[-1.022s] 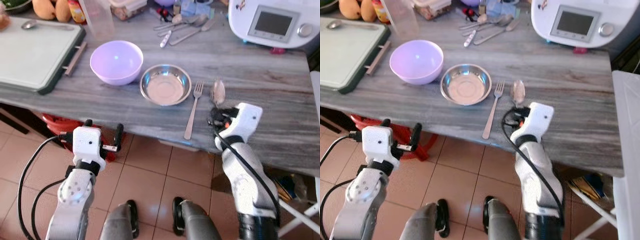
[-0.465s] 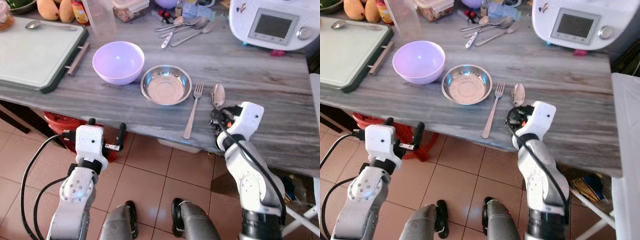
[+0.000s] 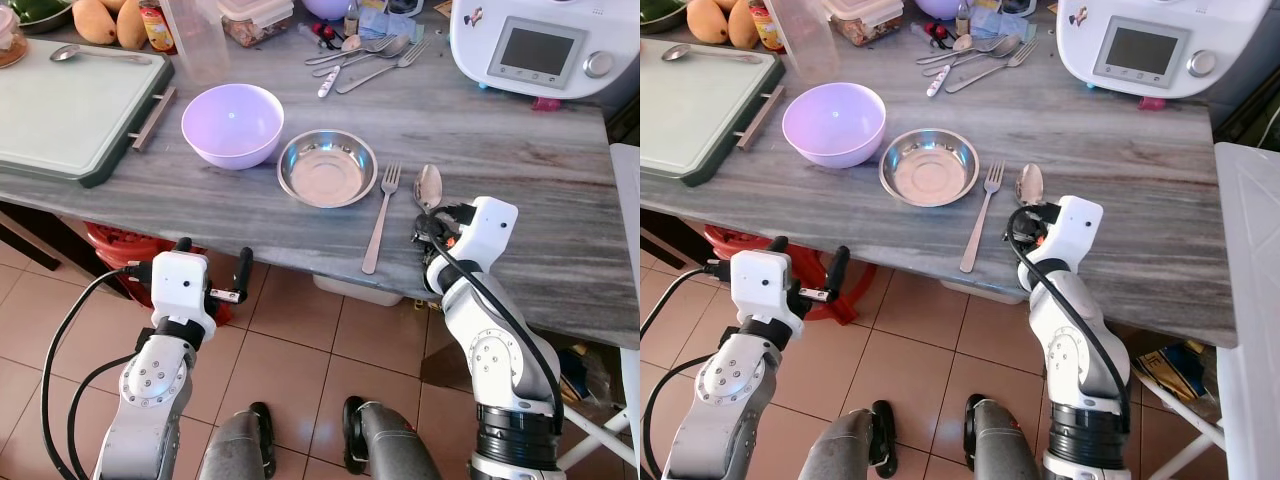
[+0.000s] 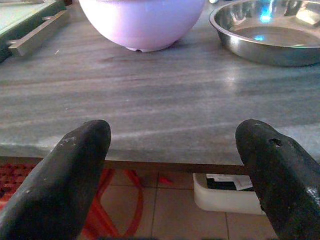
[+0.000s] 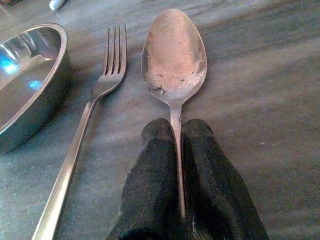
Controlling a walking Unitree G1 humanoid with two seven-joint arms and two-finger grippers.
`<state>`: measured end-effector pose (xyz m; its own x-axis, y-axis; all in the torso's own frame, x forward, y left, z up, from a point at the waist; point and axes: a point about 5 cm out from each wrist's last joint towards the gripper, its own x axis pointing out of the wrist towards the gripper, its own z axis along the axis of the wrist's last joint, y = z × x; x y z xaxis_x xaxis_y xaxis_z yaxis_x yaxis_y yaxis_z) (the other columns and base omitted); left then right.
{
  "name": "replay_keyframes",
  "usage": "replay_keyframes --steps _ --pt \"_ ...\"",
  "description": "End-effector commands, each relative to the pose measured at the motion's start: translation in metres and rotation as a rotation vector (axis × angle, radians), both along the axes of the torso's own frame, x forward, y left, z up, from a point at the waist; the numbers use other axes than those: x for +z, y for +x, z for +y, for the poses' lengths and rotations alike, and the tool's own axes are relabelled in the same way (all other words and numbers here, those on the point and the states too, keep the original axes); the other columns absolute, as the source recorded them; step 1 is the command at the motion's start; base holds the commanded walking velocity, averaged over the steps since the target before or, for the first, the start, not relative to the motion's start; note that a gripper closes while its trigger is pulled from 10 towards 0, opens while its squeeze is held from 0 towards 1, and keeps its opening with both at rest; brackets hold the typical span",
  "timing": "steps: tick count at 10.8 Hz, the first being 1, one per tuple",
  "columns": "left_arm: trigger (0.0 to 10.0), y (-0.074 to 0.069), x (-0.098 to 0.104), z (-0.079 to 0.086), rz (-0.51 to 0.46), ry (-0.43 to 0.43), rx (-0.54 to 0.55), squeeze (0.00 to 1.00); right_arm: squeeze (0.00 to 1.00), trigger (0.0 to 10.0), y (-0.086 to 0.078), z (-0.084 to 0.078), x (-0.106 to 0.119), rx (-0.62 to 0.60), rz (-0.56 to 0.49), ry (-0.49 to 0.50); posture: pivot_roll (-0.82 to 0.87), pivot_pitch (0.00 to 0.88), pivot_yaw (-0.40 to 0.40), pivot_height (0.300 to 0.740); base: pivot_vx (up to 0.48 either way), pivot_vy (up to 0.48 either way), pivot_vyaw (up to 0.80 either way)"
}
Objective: Setting the table
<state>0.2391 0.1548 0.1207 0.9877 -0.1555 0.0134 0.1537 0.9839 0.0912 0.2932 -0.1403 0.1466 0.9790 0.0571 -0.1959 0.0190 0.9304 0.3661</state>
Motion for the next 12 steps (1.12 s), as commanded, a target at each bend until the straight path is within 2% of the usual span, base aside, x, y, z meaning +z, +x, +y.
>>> replay_keyframes --steps 1,5,9,10,11,12 --pt "10.0 -0.001 -0.005 -0.001 0.031 0.000 -0.006 0.00 0.00 10.0 -0.005 0.011 -0.021 0.043 0.131 0.026 -0.02 0.234 0.015 0.740 0.000 0.000 0.00" --pt "10.0 -0.001 -0.005 -0.002 0.031 -0.005 -0.013 0.00 0.00 10.0 -0.009 0.019 -0.019 0.090 0.145 0.047 -0.02 0.235 0.014 0.740 0.000 0.000 0.00" --pt "10.0 0.000 -0.005 -0.004 0.029 -0.010 -0.016 0.00 0.00 10.0 -0.014 0.014 -0.028 0.077 0.207 0.045 -0.03 0.236 0.011 0.740 0.000 0.000 0.00" --pt "10.0 0.001 -0.005 -0.004 0.028 -0.010 -0.017 0.00 0.19 10.0 -0.015 0.015 -0.030 0.078 0.216 0.053 -0.03 0.236 0.011 0.740 0.000 0.000 0.00" --pt "10.0 0.001 -0.005 -0.004 0.027 -0.010 -0.018 0.00 1.00 10.0 -0.016 0.015 -0.029 0.078 0.217 0.053 -0.03 0.237 0.012 0.740 0.000 0.000 0.00" --pt "10.0 0.000 -0.005 -0.004 0.027 -0.010 -0.018 0.00 1.00 10.0 -0.016 0.014 -0.029 0.072 0.213 0.051 -0.03 0.236 0.012 0.740 0.000 0.000 0.00"
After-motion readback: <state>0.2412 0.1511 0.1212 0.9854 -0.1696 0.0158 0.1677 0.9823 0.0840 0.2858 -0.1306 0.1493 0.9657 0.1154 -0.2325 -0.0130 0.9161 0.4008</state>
